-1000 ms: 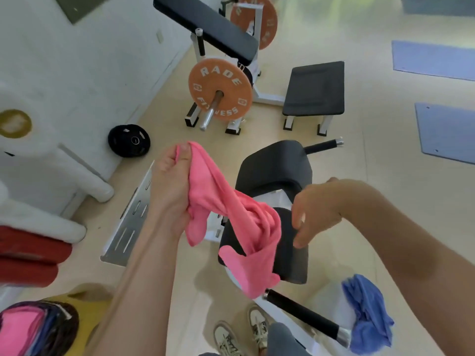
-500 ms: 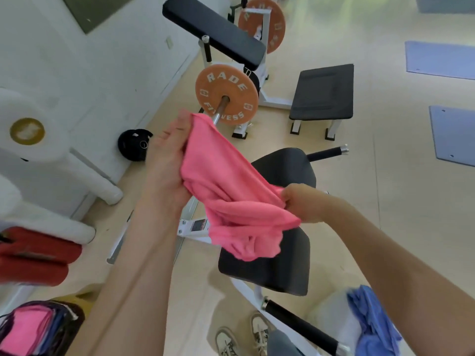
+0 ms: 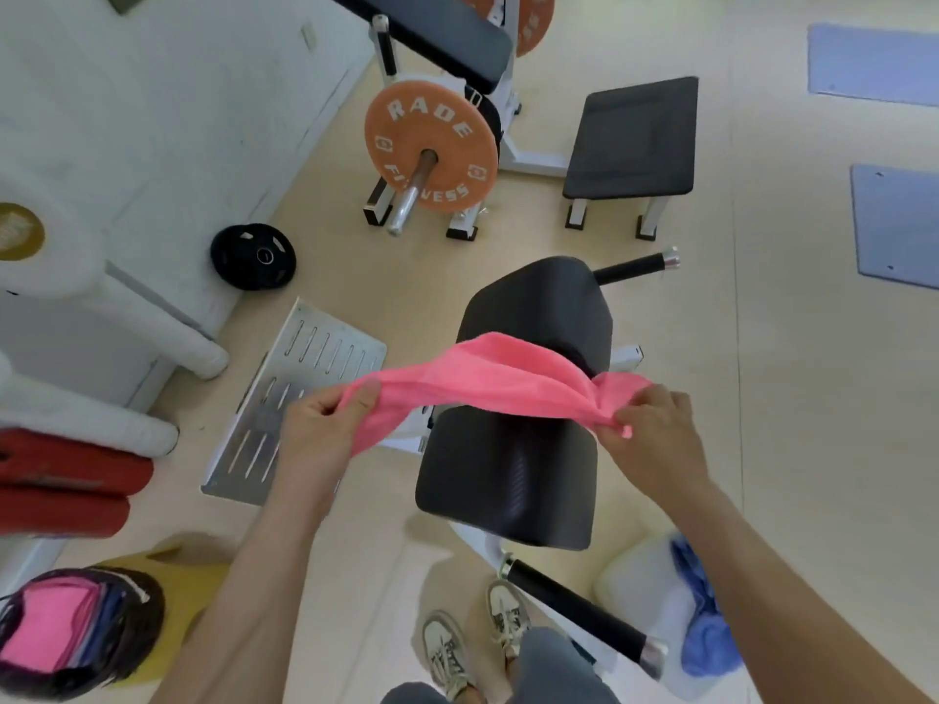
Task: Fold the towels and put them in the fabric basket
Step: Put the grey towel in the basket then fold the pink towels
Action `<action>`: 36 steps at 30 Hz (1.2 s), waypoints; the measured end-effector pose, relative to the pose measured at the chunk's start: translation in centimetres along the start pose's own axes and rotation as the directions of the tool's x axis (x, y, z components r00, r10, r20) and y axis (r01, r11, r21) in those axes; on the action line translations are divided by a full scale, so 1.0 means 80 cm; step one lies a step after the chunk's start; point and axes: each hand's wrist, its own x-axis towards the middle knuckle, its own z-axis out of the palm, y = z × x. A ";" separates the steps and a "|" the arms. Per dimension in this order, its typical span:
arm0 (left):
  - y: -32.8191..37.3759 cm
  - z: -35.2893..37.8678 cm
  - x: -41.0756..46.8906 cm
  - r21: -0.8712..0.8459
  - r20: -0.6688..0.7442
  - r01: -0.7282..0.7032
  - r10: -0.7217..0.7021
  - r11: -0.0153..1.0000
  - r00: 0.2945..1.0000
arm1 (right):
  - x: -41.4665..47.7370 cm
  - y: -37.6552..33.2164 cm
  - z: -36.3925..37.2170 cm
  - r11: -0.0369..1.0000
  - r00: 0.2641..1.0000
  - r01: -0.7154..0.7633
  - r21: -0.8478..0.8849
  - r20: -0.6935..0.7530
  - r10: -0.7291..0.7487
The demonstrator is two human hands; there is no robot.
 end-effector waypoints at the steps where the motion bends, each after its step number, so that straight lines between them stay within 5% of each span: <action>1: -0.020 0.003 -0.001 0.078 0.038 0.029 -0.031 0.997 0.999 | -0.011 0.005 0.014 0.999 0.998 0.020 0.040 0.054 -0.022; 7: -0.087 0.019 -0.018 0.141 0.187 0.274 -0.297 0.951 0.936 | -0.058 -0.007 0.049 0.966 0.894 -0.170 0.197 0.443 0.067; 9: -0.086 0.022 -0.025 -0.022 0.230 0.356 -0.342 0.934 0.911 | -0.064 -0.021 0.045 0.856 0.880 -0.321 0.405 0.462 0.112; 11: -0.072 0.022 -0.035 -0.213 0.271 0.395 -0.334 0.894 0.903 | -0.067 -0.039 0.030 0.623 0.855 -0.457 0.635 0.508 0.110; 13: -0.053 0.018 -0.043 -0.357 0.297 0.359 -0.260 0.862 0.919 | -0.070 -0.060 0.005 0.466 0.832 -0.497 0.732 0.555 0.016; 16: -0.025 0.012 -0.059 -0.418 0.336 0.268 -0.126 0.868 0.933 | -0.071 -0.081 -0.027 0.489 0.798 -0.450 0.748 0.582 -0.157; 19: -0.009 0.011 -0.073 -0.197 0.433 0.108 -0.012 0.974 0.901 | -0.074 -0.095 -0.049 0.533 0.753 -0.407 0.742 0.603 -0.264; 22: -0.006 0.024 -0.091 0.039 0.607 -0.039 0.007 0.998 0.794 | -0.080 -0.103 -0.057 0.459 0.731 -0.431 0.777 0.599 -0.328; 29: -0.018 0.042 -0.113 0.005 0.617 -0.055 0.040 0.998 0.786 | -0.091 -0.099 -0.059 0.175 0.688 -0.545 0.820 0.557 -0.465; 31: -0.029 0.036 -0.102 0.197 0.600 -0.140 -0.006 0.970 0.800 | -0.088 -0.098 -0.068 0.218 0.713 -0.507 0.834 0.548 -0.437; 33: -0.034 0.027 -0.087 0.428 0.600 -0.278 -0.040 0.860 0.799 | -0.074 -0.094 -0.079 0.395 0.796 -0.387 0.833 0.518 -0.314; 36: -0.035 0.000 -0.053 0.626 0.427 -0.334 0.048 0.705 0.903 | -0.038 -0.074 -0.090 0.674 0.990 -0.091 0.733 0.140 -0.019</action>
